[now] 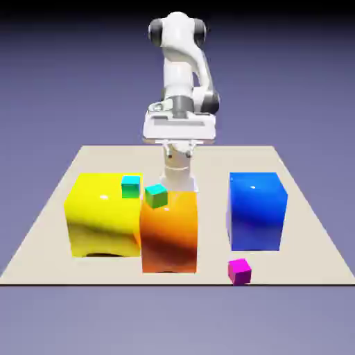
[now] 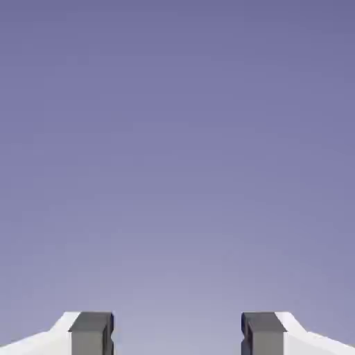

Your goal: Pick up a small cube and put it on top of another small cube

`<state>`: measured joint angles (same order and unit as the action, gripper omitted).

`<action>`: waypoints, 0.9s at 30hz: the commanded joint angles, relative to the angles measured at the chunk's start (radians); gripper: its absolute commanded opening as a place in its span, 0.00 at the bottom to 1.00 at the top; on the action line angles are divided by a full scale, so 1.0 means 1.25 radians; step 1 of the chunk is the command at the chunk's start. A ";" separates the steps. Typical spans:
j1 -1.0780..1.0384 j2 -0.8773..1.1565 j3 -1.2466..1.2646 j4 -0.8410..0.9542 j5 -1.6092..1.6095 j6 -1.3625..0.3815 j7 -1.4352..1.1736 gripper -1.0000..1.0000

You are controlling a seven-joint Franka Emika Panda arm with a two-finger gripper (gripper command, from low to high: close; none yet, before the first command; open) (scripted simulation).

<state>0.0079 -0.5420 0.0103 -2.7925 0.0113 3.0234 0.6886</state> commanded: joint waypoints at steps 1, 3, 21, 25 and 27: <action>-0.003 0.019 0.007 0.012 0.008 -0.009 -0.035 0.50; -0.008 0.056 0.020 0.035 0.022 -0.027 -0.104 0.50; -0.057 0.391 0.143 0.244 0.157 -0.190 -0.731 0.50; -0.068 0.465 0.171 0.291 0.187 -0.226 -0.870 0.50; -0.073 0.502 0.184 0.314 0.202 -0.244 -0.939 0.50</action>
<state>-0.0825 0.0860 0.2407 -2.4003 0.2642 2.7185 -0.4857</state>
